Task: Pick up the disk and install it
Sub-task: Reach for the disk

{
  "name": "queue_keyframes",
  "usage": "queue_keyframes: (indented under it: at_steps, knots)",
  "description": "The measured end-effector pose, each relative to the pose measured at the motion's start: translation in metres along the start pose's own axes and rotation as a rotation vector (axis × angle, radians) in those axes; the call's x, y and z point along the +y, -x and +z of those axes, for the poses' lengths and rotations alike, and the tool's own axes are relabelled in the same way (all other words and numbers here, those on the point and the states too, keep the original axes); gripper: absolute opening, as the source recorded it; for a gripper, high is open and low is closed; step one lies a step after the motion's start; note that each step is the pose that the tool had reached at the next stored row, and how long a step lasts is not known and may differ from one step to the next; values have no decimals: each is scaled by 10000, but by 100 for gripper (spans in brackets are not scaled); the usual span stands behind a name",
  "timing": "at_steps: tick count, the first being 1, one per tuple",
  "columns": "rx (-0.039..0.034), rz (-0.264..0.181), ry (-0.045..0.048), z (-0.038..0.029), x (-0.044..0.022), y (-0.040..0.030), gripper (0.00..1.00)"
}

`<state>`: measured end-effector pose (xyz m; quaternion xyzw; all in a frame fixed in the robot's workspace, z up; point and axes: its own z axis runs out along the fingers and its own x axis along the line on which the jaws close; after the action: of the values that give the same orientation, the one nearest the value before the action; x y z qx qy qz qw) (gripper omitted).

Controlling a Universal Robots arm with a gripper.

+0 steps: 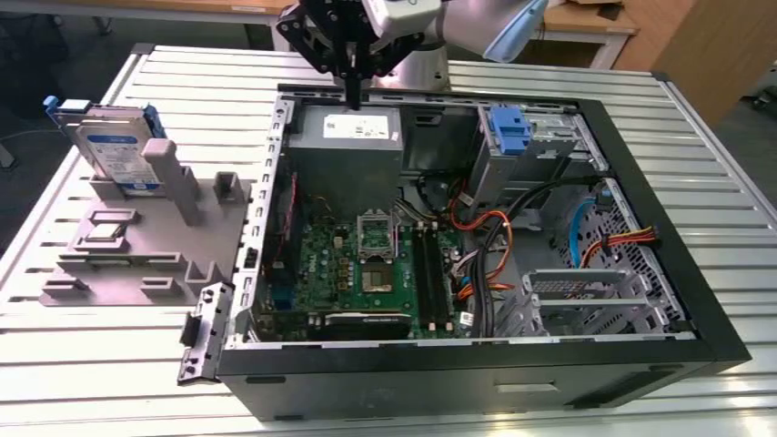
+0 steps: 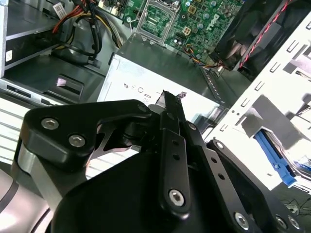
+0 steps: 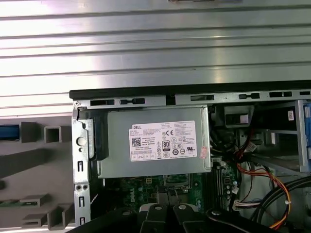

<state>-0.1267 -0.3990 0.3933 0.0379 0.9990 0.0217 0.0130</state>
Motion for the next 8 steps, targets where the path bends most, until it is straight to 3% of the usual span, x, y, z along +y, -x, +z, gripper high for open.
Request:
queue_keyframes:
  at_steps: [3, 8]
  knots:
    - [-1, 0, 1, 1, -3, -38, 10]
    - [-1, 0, 1, 1, -3, -42, 10]
